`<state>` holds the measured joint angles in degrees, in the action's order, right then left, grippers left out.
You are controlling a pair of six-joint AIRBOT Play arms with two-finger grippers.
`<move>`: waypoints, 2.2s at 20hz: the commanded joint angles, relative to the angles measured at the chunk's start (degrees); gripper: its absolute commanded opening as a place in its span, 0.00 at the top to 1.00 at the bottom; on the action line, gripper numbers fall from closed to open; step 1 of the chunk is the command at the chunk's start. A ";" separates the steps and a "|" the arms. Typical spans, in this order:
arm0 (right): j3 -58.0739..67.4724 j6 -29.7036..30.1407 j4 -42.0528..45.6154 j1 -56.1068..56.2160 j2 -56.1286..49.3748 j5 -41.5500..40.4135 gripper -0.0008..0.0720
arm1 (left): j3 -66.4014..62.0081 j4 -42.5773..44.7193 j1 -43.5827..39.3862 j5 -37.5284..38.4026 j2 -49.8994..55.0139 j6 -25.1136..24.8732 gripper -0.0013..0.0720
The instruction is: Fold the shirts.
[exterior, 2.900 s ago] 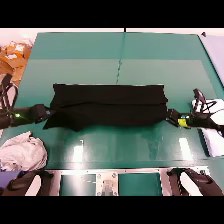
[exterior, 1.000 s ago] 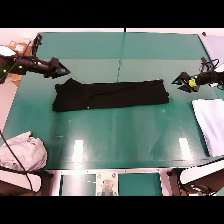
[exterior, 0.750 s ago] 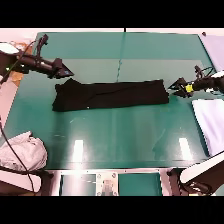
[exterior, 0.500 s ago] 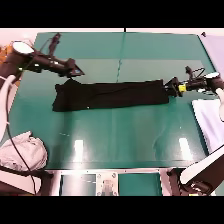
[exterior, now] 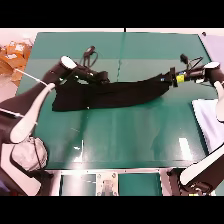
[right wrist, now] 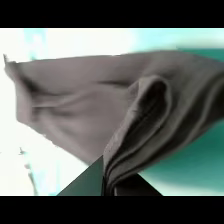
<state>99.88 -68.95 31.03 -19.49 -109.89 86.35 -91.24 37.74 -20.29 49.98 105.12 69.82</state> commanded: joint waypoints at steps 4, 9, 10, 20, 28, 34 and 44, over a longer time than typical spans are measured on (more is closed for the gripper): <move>1.38 -6.23 -9.90 3.96 18.97 2.89 0.96 | -1.84 -7.45 -8.52 -11.10 8.46 1.27 0.95; 1.25 -11.98 -6.10 10.10 22.80 2.91 0.96 | -8.50 -12.90 -11.69 -9.46 14.71 1.25 0.95; 1.18 -12.48 -3.02 11.47 22.80 2.84 0.96 | -9.01 -12.94 -11.67 -6.86 15.28 1.20 0.95; 0.98 -18.75 4.70 23.41 21.97 -6.49 0.96 | -32.11 8.87 6.10 37.90 14.03 11.13 0.95; -1.07 -19.39 4.79 51.06 6.75 -39.50 0.96 | -31.89 20.96 25.77 38.07 -3.91 12.61 0.95; -0.39 -17.33 4.48 63.58 -5.42 -66.64 0.22 | -26.49 20.35 29.16 40.26 -6.56 8.72 0.95; -2.84 -15.85 10.01 22.88 7.10 -19.71 0.22 | -25.00 20.37 29.16 38.01 -6.54 7.65 0.95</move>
<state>98.83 -85.01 38.81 13.96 -103.94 52.69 -116.40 58.04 8.78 88.16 98.63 77.69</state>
